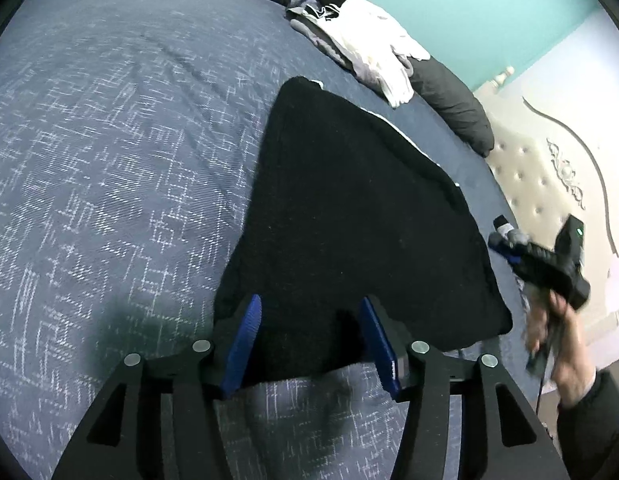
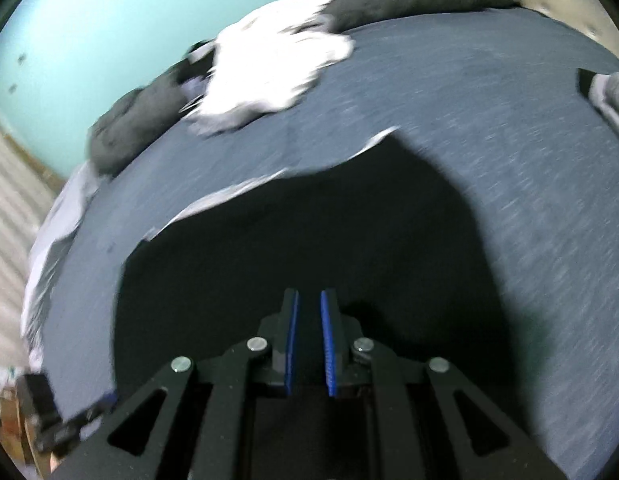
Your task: Fold clothes
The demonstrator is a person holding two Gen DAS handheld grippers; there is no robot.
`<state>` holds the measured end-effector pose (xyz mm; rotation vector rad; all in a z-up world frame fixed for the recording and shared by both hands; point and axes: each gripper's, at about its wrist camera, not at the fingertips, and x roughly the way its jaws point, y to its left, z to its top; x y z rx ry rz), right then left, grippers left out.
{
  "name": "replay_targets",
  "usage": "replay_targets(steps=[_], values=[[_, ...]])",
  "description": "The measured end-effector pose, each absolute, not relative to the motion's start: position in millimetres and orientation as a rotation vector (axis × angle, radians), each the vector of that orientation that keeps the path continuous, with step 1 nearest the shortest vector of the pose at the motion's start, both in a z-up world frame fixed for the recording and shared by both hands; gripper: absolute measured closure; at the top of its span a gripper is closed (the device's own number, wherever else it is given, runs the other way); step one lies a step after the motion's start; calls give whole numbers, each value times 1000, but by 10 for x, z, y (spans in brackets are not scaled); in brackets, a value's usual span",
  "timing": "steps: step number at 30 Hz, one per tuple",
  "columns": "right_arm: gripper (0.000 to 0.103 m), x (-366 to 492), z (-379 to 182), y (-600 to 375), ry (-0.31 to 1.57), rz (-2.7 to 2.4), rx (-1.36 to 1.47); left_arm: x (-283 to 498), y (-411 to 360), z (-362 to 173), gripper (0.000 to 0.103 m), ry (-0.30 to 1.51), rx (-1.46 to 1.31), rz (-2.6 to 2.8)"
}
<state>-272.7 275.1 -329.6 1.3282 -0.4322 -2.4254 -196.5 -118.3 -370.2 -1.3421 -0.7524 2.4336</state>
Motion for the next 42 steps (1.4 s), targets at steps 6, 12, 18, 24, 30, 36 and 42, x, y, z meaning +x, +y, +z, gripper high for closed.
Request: replay_targets(steps=[6, 12, 18, 24, 30, 36, 42], values=[[92, -2035, -3355, 1971, -248, -2283, 1347, -1813, -1227, -3604, 39, -780, -1323, 2445], [92, -1701, -3725, 1659, -135, -2281, 1422, -1675, -1299, -3605, 32, -877, -1301, 2438], [95, -1635, -3825, 1563, -90, -2324, 1416, -1630, -1240, -3670, 31, -921, -1323, 2423], [94, -1535, -3587, 1762, -261, -2281, 1436, -1579, -1179, -3684, 25, -982, -1329, 2415], [91, -1290, -3458, 2380, -379, -2381, 1352, -1554, -1081, -3735, 24, -1057, -1349, 2369], [86, -1191, -3569, 2924, -573, -2460, 1315, -1610, -952, -3795, 23, -1073, -1374, 2354], [86, -1162, -3677, 3106, -691, -2406, 1326, -1630, -1068, -3899, 23, -1195, -1366, 2388]])
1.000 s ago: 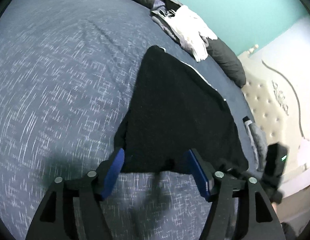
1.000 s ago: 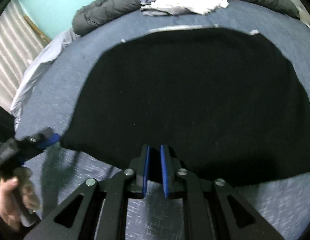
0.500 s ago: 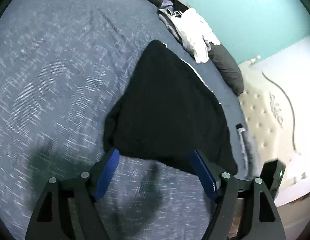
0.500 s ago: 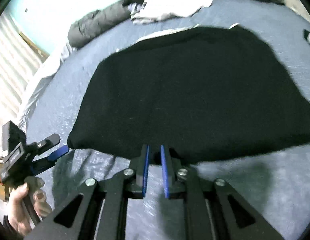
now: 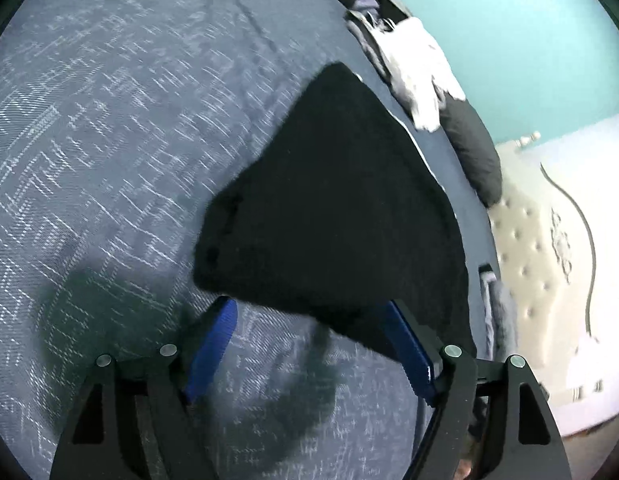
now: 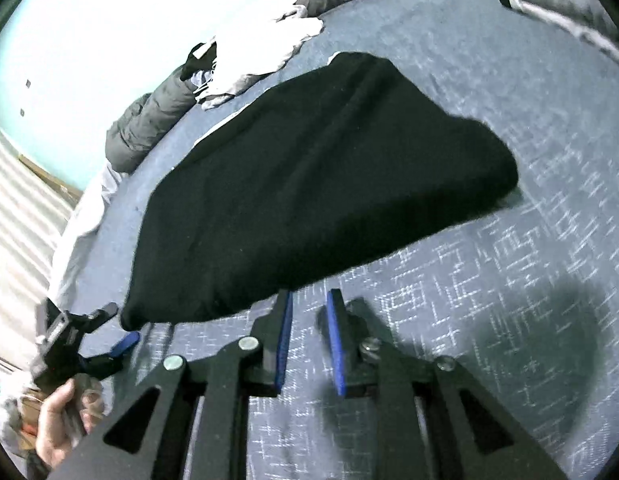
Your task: Fold clothes
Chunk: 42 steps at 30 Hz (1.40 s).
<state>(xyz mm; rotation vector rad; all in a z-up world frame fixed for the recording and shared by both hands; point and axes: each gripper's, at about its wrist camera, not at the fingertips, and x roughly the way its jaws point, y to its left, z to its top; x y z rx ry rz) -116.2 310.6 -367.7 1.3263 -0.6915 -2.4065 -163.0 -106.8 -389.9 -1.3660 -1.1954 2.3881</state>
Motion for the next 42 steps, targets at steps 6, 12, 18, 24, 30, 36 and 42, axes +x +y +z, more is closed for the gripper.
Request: replay_targets(steps=[6, 12, 18, 24, 30, 36, 42], values=[[86, -1186, -3529, 3112, -708, -2403, 1223, -1658, -1152, -3959, 23, -1303, -1312, 2419], [83, -1126, -3571, 3328, -719, -2440, 1204, -1751, -1125, -3986, 29, -1337, -1271, 2443], [82, -1121, -3596, 3617, -786, -2466, 1203, -1758, -1174, -4088, 72, -1380, -1259, 2456], [82, -1114, -3594, 3777, -839, -2459, 1191, -1714, -1122, -3932, 89, -1284, -1191, 2500], [82, -1120, -3545, 4003, -905, -2484, 1162, -1736, -951, -3624, 92, -1160, -1126, 2552], [82, -1115, -3555, 4184, -966, -2486, 1150, -1925, -615, -3200, 93, -1049, -1055, 2566], [82, -1103, -3641, 4419, -1096, -2484, 1149, -2349, 239, -2657, 95, -866, -995, 2511]])
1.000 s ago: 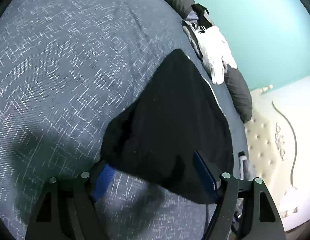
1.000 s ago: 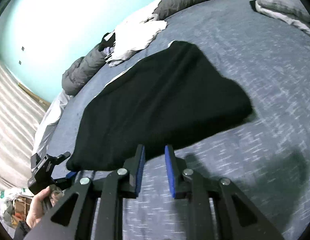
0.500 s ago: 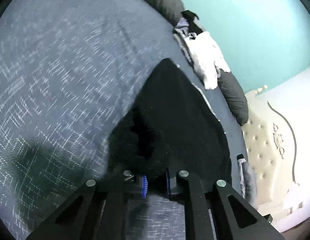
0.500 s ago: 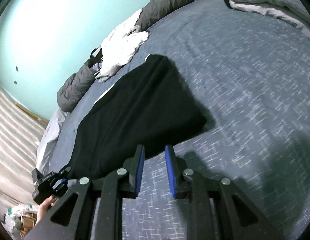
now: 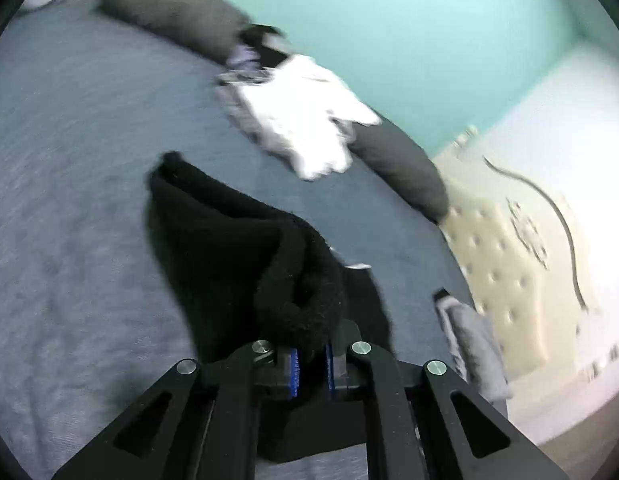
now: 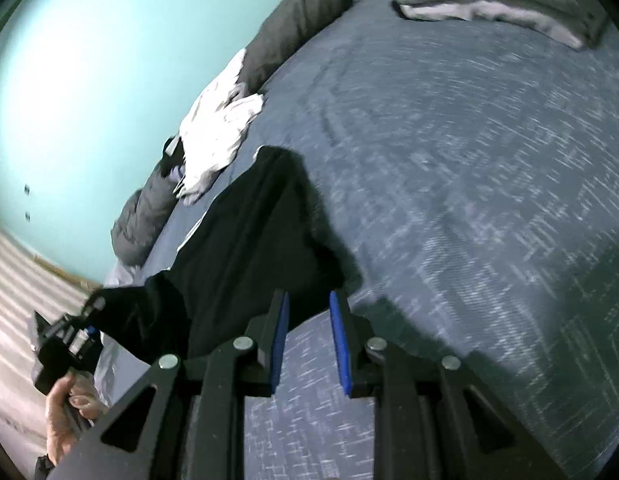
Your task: Fold clothes
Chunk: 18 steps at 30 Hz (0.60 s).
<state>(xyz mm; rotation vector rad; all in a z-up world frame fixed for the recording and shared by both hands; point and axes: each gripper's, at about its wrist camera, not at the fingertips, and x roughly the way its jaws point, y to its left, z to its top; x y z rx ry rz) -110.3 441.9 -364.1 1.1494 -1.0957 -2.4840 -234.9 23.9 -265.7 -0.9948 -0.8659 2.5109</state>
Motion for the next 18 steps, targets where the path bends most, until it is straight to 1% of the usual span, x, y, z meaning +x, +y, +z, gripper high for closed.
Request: replay_targets(steps=[2, 4, 6, 8, 9, 11, 13, 14, 15, 16, 17, 18], values=[[82, -1103, -3637, 4450, -1098, -2491, 1146, -2454, 625, -2545, 95, -772, -997, 2469], [82, -1105, -3635, 4462, -1099, -2486, 1142, -2508, 1144, -2520, 95, -625, -1024, 2402], [82, -1107, -3647, 4480, -1097, -2484, 1145, -2518, 1619, -2631, 95, -492, -1085, 2316], [82, -1108, -3673, 4511, -1108, -2479, 1151, -2502, 1962, -2876, 95, -398, -1163, 2239], [82, -1112, -3688, 4529, -1116, -2476, 1157, -2493, 2117, -3001, 94, -357, -1204, 2201], [82, -1126, -3711, 4556, -1121, -2471, 1168, -2472, 2258, -3265, 93, -334, -1307, 2140], [82, -1136, -3721, 4567, -1116, -2471, 1177, -2436, 2283, -3331, 91, -316, -1328, 2137], [82, -1144, -3717, 4565, -1115, -2468, 1174, -2430, 2268, -3308, 85, -320, -1320, 2133], [82, -1152, -3711, 4559, -1115, -2464, 1168, -2448, 2242, -3262, 76, -331, -1309, 2130], [82, -1163, -3698, 4546, -1117, -2457, 1154, -2430, 2203, -3198, 71, -335, -1290, 2132], [82, -1173, -3686, 4532, -1119, -2450, 1141, -2414, 2153, -3121, 62, -327, -1263, 2148], [79, -1183, -3674, 4519, -1121, -2442, 1127, -2392, 2094, -3046, 50, -322, -1236, 2164]])
